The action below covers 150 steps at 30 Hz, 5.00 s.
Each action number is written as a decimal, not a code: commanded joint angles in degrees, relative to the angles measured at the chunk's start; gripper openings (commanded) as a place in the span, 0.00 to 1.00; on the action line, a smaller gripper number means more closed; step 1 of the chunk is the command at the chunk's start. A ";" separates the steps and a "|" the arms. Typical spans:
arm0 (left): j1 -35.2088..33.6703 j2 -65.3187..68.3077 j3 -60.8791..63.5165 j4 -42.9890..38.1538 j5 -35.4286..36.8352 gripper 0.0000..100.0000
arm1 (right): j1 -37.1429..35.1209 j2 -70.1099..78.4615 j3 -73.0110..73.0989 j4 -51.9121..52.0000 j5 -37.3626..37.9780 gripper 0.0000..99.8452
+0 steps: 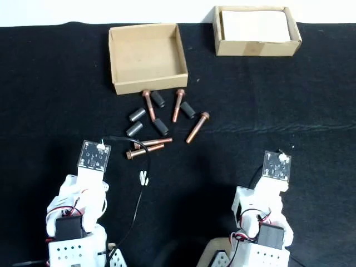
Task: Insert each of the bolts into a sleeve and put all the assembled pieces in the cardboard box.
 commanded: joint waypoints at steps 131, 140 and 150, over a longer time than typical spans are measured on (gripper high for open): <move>-4.88 125.23 -91.21 -0.35 29.27 0.21 | -27.03 176.04 -164.88 6.90 37.01 0.16; -4.79 125.23 -91.30 -0.35 29.19 0.21 | -26.86 175.87 -170.95 14.29 36.92 0.01; -4.79 125.23 -91.30 -0.35 29.19 0.21 | -26.51 175.78 -190.11 29.93 36.57 0.01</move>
